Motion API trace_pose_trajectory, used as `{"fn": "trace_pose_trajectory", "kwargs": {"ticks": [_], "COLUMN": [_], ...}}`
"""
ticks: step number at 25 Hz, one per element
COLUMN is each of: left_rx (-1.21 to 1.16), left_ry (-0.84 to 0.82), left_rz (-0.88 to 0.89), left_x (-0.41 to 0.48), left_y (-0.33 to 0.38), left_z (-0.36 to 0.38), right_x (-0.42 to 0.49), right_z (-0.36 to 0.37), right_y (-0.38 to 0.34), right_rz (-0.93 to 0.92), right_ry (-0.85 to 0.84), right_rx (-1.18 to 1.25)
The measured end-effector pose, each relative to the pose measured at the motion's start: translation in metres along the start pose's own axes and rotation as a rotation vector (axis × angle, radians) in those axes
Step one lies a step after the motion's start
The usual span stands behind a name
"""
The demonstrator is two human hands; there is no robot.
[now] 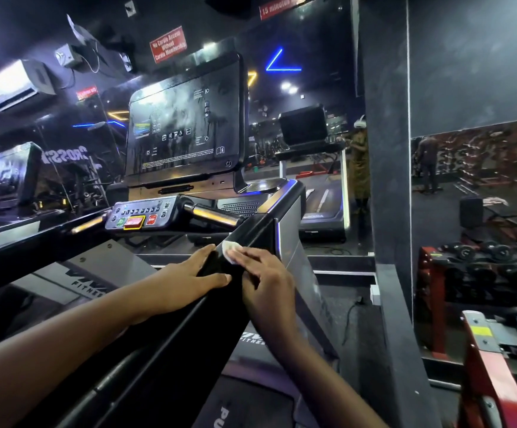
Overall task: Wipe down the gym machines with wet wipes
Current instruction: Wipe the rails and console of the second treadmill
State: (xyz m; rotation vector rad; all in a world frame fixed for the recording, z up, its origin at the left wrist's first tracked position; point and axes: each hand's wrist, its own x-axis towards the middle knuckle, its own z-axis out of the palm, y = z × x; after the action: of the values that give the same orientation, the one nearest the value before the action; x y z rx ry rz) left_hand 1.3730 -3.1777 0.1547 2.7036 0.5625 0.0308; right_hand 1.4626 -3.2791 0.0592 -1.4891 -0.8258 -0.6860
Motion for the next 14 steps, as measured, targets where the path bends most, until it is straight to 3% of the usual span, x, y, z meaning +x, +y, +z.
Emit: {"fn": "trace_pose_trajectory", "kwargs": {"ticks": [4,9,14], "left_rx": [0.043,0.071,-0.049], "left_ry": [-0.032,-0.006,0.064], "left_rz": [0.049,0.066,0.111], "left_x": [-0.030,-0.074,-0.087], "left_y": [-0.005,-0.018,-0.035], "left_z": [-0.013,-0.014,-0.002], "right_x": [0.057,0.105,0.058], "right_z": [-0.013,0.001,-0.004], "right_y": [0.017,0.017,-0.042], "right_rz": [-0.033,-0.068,-0.340], "right_ry": [-0.187,-0.560,-0.662], "right_rx": [-0.153,-0.656,-0.556]}}
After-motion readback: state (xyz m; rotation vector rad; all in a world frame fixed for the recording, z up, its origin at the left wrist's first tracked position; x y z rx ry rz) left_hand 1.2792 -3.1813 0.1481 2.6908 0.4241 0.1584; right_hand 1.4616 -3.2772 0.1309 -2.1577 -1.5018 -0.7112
